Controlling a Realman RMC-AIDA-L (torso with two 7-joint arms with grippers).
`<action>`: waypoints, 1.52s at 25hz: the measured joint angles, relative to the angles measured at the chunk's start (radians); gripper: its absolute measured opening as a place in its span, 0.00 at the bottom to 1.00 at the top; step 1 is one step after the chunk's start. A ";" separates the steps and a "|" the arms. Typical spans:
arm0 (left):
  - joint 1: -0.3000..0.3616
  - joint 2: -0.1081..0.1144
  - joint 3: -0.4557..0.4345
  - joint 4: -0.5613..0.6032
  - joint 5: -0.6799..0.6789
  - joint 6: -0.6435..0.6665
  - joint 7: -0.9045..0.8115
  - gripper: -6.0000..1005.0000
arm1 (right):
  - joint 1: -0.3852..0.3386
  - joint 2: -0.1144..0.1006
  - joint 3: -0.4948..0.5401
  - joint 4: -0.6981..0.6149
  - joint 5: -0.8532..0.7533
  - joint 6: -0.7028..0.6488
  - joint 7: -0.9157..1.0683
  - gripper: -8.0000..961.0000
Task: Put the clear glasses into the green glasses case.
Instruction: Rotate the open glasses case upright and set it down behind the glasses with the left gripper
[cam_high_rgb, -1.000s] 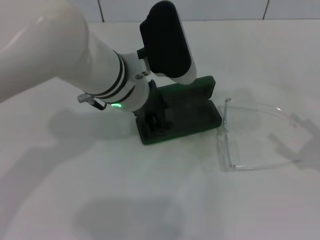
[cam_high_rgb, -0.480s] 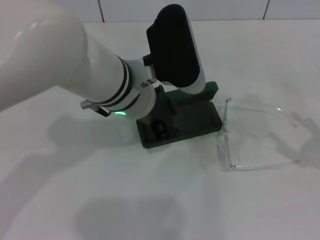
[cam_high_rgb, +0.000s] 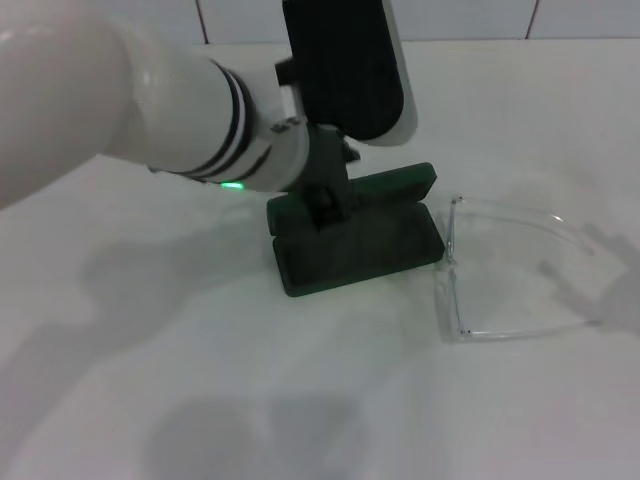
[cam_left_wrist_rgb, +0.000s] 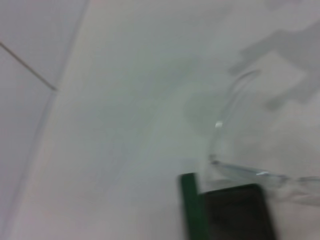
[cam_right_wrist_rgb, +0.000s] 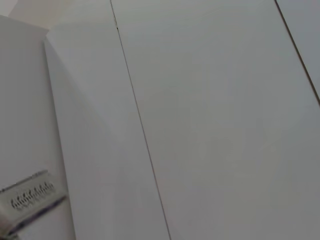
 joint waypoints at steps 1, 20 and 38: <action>0.003 -0.001 0.003 0.011 0.022 -0.002 0.001 0.40 | 0.000 0.000 0.001 -0.001 0.000 0.000 0.000 0.84; -0.087 -0.001 -0.005 -0.222 -0.032 -0.109 0.039 0.40 | 0.011 -0.002 0.001 -0.002 0.002 0.012 0.000 0.84; -0.114 -0.001 -0.005 -0.305 -0.046 -0.149 0.046 0.40 | 0.011 -0.002 0.001 0.000 0.001 0.024 0.000 0.84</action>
